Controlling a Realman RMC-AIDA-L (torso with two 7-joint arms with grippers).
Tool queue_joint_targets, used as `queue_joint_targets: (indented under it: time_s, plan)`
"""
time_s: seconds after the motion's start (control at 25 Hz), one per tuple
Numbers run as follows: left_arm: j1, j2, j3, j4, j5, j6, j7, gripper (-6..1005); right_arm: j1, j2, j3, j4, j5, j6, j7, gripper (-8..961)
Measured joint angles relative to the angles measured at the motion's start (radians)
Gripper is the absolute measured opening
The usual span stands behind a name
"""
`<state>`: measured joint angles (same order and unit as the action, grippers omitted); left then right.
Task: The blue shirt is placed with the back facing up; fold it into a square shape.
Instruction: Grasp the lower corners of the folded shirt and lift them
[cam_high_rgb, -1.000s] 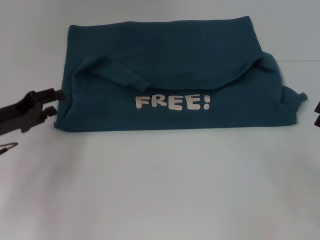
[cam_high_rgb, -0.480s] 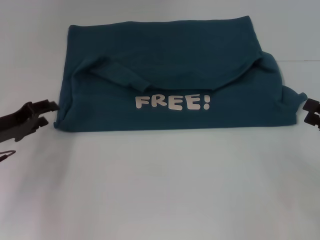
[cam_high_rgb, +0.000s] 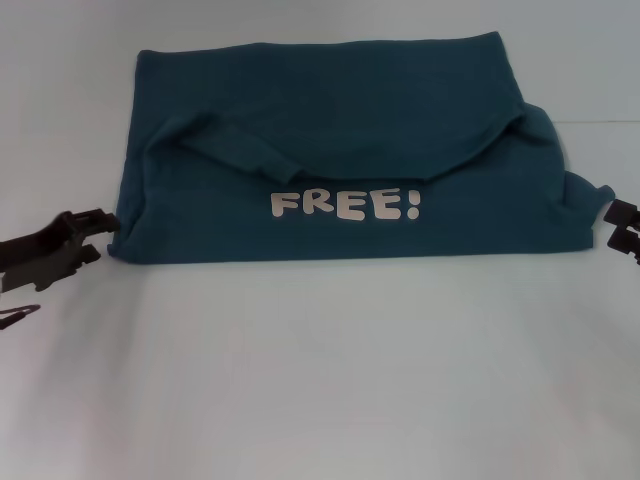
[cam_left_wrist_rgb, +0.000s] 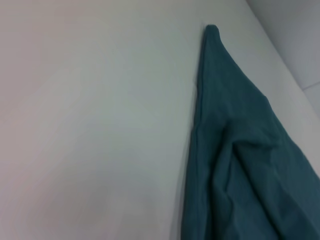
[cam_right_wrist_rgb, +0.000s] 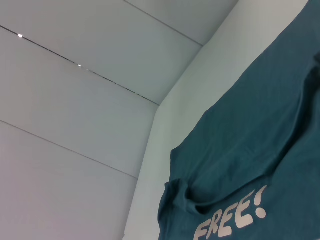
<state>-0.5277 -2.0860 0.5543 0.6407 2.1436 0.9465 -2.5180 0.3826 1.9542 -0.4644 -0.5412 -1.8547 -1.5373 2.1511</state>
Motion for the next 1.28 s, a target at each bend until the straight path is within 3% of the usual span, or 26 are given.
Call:
queue_joint_targets:
  time_s: [0.44,1.28]
  plan:
    - [-0.024,-0.013,0.073,0.033,0.007,-0.058,0.236,582,-0.002,0.0,0.008,0.01,0.0,0.003,-0.013,676]
    - [-0.05,-0.011,0.13,0.02,0.059,-0.085,0.291,580,-0.005,0.0,0.009,0.012,0.0,0.014,-0.013,671]
